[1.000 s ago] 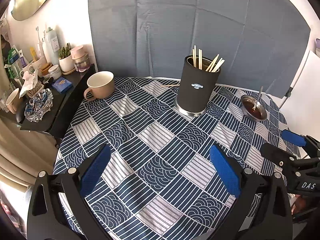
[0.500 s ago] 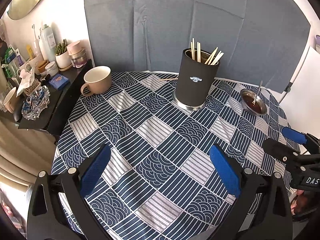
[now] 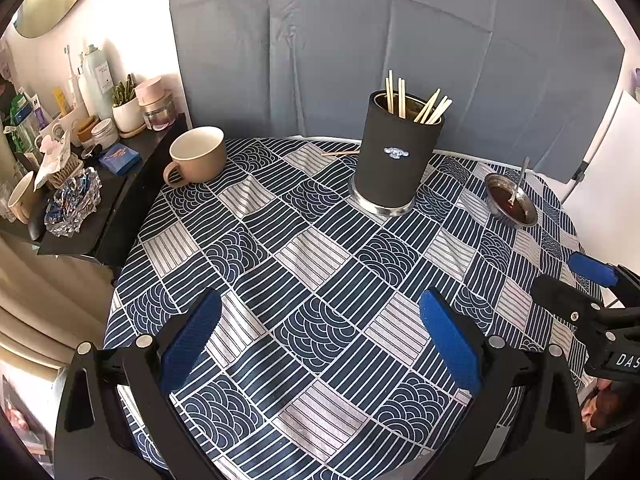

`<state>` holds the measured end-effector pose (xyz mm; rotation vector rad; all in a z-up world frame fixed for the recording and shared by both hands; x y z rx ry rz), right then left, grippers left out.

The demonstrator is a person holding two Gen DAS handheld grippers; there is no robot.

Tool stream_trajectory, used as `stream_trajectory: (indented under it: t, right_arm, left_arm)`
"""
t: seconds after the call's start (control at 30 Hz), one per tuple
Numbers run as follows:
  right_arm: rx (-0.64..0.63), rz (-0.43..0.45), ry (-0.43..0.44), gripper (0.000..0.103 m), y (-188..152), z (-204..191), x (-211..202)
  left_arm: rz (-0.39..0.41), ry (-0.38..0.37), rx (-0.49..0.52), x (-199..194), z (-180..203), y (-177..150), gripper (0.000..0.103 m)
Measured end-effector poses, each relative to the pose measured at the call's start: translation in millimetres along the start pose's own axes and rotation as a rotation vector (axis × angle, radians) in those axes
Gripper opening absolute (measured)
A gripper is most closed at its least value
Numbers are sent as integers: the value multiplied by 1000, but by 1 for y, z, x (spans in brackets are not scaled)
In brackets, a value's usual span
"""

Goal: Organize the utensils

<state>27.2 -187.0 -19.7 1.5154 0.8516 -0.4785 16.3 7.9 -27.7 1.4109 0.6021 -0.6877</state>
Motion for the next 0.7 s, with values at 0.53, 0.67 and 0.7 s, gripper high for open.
stream_trajectory:
  t: [0.53,0.67,0.7]
  right_arm:
    - [2,-3,-3,95,0,1,1]
    - [3,-2,-3,95,0,0,1]
    - [1,-3,-2,95,0,1,1]
  left_arm:
    - [-29,5,13,5,0,-2,97]
    - [-44,-15,12,6,1,-4,97]
    - [-39,-14,11,5,1,-4,97]
Point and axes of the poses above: each gripper's, at about its wrist camera, not at the fingertips, and x roughly the way its jaws point, z to its right, y to its top, the point moved 5 cm from there along x, roughly the way its jaws point, and after that the axes turned 3 degrees about z, right-handed, at the moved point
